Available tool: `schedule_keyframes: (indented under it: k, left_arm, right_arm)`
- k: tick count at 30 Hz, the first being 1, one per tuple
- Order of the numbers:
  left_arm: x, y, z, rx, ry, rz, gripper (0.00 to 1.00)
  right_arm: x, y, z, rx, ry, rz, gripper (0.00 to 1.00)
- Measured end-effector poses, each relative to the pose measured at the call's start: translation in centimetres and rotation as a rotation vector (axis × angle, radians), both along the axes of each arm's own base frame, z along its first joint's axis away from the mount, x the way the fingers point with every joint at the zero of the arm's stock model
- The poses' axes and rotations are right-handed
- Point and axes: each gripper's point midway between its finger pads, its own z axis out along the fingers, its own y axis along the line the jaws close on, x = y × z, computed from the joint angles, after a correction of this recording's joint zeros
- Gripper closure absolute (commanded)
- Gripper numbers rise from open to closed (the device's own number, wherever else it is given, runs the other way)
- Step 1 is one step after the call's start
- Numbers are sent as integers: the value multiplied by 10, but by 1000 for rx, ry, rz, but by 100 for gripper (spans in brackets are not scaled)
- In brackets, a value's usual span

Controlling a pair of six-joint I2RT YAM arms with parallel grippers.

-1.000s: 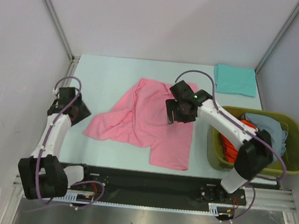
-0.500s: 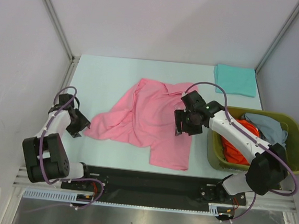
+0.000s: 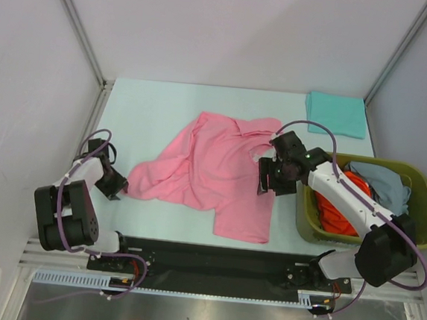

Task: Fold and stack the t-shirts
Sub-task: Flatten the tshirt out

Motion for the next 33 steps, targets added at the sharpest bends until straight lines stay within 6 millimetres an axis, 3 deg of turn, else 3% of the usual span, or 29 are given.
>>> schedule_keyframes:
  k: [10, 24, 26, 29, 33]
  left_arm:
    - [7, 4, 7, 19, -36, 1, 45]
    - [14, 6, 1, 20, -34, 0, 54]
    - [14, 7, 0, 21, -31, 0, 57]
    - [15, 9, -1, 28, -27, -10, 79]
    - [20, 10, -1, 26, -36, -32, 90]
  right_arm:
    - [-6, -2, -3, 10, 10, 9, 33]
    - [-8, -3, -2, 20, 12, -6, 33]
    - [-8, -3, -2, 23, 13, -11, 33]
    - [-13, -3, -6, 20, 23, -12, 32]
    - [-31, -10, -27, -7, 88, -30, 31]
